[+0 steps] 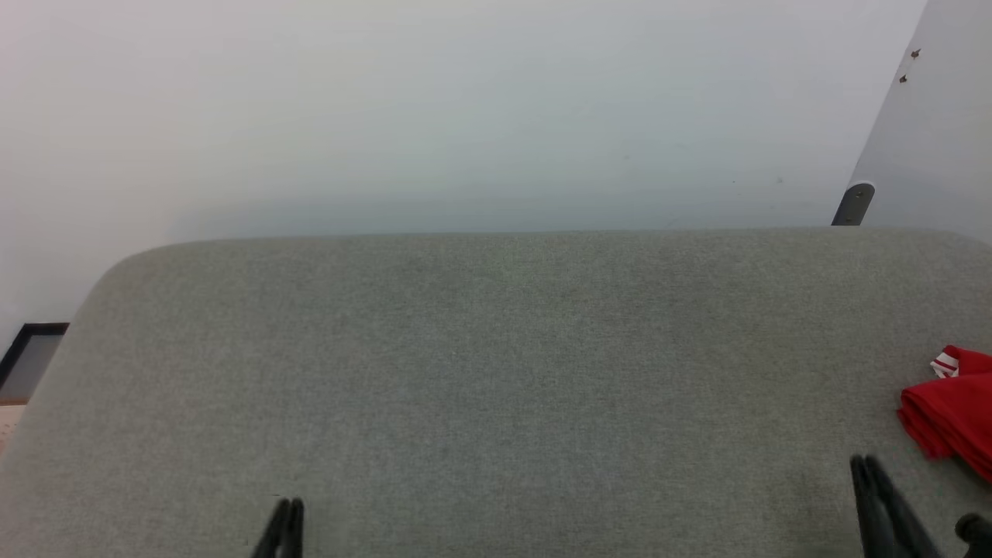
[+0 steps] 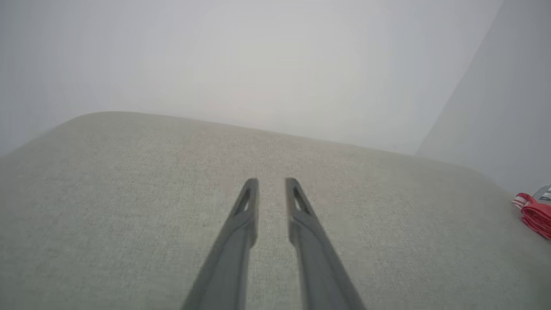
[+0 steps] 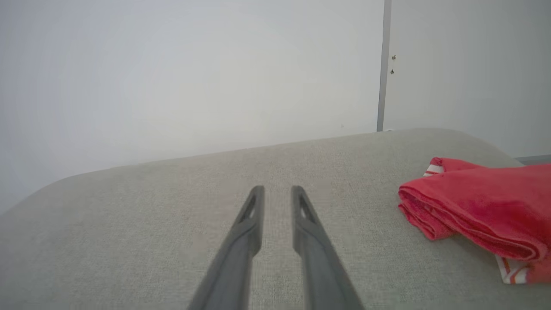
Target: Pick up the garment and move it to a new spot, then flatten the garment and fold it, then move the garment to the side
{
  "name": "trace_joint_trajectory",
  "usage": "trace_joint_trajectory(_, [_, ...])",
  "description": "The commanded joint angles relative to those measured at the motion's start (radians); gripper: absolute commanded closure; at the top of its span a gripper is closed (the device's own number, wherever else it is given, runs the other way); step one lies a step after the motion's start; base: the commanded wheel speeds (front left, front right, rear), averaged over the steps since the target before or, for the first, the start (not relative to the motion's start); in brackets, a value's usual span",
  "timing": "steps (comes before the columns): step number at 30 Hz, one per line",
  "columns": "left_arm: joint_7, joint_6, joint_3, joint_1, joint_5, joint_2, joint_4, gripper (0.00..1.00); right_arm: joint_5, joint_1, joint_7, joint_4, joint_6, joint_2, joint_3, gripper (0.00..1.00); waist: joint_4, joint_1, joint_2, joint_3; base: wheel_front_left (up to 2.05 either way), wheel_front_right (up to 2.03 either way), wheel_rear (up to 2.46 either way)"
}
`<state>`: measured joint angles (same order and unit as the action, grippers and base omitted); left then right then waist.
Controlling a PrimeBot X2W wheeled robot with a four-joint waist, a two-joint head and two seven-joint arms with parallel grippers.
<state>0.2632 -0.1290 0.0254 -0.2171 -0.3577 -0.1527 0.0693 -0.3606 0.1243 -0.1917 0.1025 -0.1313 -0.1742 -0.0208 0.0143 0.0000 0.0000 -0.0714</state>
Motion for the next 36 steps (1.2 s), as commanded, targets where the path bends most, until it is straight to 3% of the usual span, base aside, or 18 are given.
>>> trace_joint_trajectory(1, [-0.001, 0.0, 0.001, -0.001, -0.004, 0.002, 0.007, 1.0, -0.003, 0.002, 0.001, 0.007, 0.0, 0.002, 0.0, 1.0, 0.0, 0.0, 0.0, 0.0, 0.0, 0.0, 0.0])
trace_joint_trajectory(36, [-0.137, -0.001, -0.037, 0.13, -0.518, 0.032, 0.083, 1.0, -0.502, -0.091, 0.123, 0.069, 0.0, 0.053, -0.038, 1.0, -0.004, 0.0, 0.0, 0.02, 0.0, 0.0, 0.0])
